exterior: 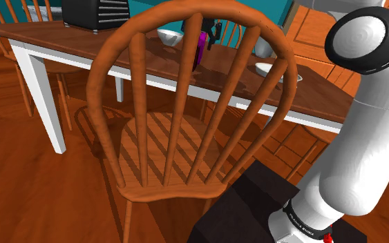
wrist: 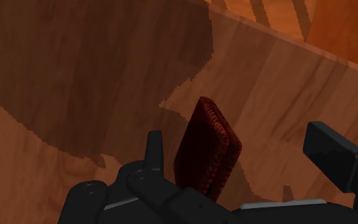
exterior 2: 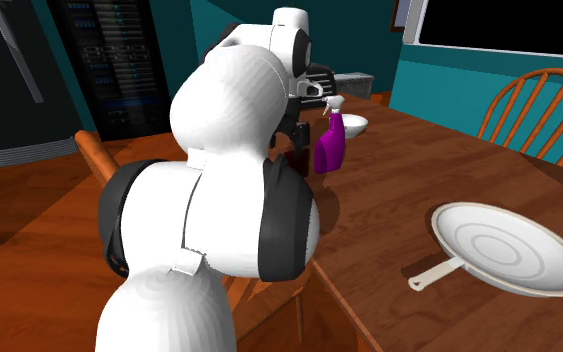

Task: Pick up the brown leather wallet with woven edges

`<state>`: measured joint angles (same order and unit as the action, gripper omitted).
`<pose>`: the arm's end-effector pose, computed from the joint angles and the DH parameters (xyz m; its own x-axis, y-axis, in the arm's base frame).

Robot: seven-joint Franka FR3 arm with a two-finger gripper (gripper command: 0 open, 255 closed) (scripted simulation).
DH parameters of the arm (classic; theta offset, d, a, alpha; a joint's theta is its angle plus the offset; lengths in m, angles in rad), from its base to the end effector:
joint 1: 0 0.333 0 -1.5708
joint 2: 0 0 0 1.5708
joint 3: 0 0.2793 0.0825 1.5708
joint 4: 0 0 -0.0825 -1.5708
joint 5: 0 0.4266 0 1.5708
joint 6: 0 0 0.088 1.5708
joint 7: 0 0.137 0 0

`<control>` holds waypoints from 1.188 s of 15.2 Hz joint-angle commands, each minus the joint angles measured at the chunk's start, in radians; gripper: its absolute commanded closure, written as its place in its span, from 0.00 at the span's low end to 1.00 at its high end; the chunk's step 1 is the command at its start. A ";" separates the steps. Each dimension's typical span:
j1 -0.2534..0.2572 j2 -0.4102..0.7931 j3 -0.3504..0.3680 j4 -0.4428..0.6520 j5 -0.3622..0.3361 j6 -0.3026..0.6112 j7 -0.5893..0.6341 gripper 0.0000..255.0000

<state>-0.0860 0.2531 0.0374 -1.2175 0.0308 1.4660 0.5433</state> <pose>0.6526 -0.0303 0.5703 0.8310 -0.5558 -0.0244 -0.5563 -0.8303 -0.0320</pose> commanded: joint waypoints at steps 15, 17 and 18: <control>0.000 -0.015 0.000 -0.057 0.001 0.042 -0.001 1.00; 0.000 -0.002 0.000 -0.010 0.000 0.008 0.000 1.00; 0.000 0.005 0.000 0.014 0.000 -0.009 0.001 1.00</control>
<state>-0.0856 0.2487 0.0376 -1.2302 0.0311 1.4751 0.5443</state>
